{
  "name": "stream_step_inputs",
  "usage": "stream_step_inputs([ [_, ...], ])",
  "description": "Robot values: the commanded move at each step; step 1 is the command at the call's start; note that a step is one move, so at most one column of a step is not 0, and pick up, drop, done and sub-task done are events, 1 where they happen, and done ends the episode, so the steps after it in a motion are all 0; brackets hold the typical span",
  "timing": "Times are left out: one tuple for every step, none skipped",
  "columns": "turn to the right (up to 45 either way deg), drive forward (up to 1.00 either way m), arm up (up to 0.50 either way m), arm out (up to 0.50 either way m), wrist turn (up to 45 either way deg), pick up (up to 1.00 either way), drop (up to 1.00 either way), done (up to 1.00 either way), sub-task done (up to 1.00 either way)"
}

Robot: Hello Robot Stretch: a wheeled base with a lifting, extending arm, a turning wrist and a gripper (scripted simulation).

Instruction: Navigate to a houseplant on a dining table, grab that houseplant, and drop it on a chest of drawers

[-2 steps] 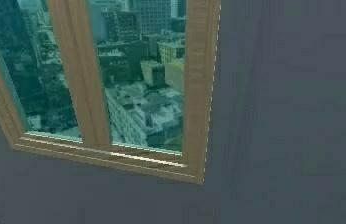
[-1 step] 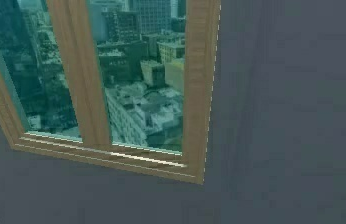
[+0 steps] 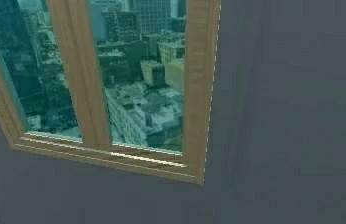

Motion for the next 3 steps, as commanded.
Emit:
stream_step_inputs([
  [0.0,0.00,-0.10,0.00,0.0,0.00,0.00,0.00,0.00],
  [0.0,0.00,-0.32,0.00,0.0,0.00,0.00,0.00,0.00],
  [0.0,0.00,0.00,0.00,0.0,0.00,1.00,0.00,0.00],
])
